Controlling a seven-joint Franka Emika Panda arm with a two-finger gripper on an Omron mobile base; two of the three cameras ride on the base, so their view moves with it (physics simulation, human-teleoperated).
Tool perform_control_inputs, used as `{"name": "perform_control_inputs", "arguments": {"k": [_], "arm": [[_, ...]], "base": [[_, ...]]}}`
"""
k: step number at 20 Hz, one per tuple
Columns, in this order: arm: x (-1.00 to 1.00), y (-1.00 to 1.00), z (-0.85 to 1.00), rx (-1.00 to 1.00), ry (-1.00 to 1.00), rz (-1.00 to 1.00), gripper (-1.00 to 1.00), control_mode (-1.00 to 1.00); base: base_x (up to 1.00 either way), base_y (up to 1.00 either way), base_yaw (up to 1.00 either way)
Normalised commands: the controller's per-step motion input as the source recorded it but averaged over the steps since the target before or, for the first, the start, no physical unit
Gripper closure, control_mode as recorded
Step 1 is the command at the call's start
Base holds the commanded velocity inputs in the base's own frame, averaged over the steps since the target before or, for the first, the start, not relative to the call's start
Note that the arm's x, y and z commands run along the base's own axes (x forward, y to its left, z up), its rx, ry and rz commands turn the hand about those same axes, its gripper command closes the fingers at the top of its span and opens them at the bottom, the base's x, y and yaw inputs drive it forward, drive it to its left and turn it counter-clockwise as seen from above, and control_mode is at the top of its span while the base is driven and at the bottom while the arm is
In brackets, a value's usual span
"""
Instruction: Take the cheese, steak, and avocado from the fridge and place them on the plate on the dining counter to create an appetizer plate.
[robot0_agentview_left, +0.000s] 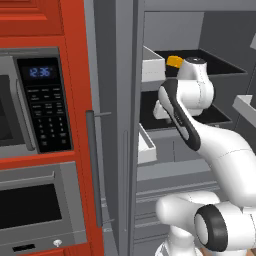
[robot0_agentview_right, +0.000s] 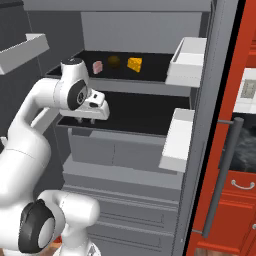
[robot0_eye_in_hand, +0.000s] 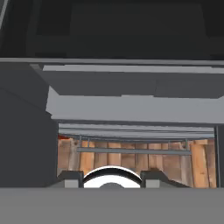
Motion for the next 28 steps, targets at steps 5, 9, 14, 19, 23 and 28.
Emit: {"name": "perform_control_inputs", "arguments": {"k": [5,9,14,19,23,28], "arm": [[-0.10,-0.05,0.17,0.01,-0.11,0.00,-1.00,-1.00],[-0.08,-0.23,0.48,0.01,-0.25,0.00,-1.00,-1.00],[0.00,-0.32,0.58,0.01,-0.27,0.00,-1.00,-1.00],[0.06,-0.44,0.59,0.01,-0.23,0.00,-1.00,-1.00],[0.26,-0.39,0.56,0.02,-0.23,0.00,-1.00,-1.00],[0.41,-0.27,0.47,0.02,-0.22,0.00,-1.00,-1.00]], "base": [[0.00,0.00,0.00],[0.00,0.00,0.00],[0.00,0.00,0.00],[0.00,0.00,0.00],[0.00,0.00,0.00],[0.00,0.00,0.00]]}}
